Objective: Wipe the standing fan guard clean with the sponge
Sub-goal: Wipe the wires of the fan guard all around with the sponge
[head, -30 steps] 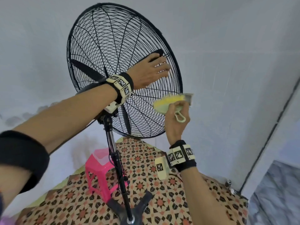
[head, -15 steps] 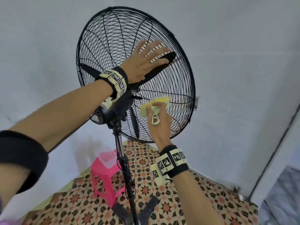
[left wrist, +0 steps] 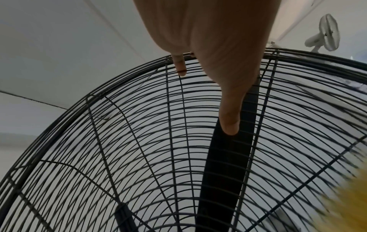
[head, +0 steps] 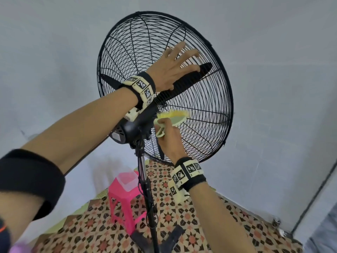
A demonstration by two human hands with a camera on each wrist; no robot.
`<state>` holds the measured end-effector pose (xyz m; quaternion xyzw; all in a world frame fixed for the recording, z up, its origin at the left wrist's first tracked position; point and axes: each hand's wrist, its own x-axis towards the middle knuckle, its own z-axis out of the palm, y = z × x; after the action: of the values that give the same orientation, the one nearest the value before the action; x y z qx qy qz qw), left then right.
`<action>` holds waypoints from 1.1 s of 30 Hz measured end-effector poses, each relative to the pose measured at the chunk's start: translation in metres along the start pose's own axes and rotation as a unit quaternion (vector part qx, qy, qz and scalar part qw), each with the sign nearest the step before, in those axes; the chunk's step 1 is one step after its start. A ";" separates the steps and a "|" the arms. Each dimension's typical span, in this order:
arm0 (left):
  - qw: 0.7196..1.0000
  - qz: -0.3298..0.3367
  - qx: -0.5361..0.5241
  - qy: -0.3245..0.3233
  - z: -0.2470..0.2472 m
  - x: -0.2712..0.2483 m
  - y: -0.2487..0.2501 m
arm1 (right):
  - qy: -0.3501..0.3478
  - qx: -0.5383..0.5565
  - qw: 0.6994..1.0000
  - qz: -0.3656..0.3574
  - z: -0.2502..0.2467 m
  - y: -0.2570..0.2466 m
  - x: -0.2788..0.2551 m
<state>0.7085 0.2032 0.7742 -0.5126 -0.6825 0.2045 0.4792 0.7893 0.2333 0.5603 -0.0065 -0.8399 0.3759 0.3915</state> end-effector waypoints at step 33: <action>0.999 -0.028 0.006 0.029 -0.004 0.002 0.004 | 0.120 0.030 0.992 -0.021 -0.011 -0.010 -0.011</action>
<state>0.7138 0.2058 0.7733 -0.4959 -0.6812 0.1799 0.5076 0.8069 0.2298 0.5642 -0.0228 -0.7750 0.3891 0.4975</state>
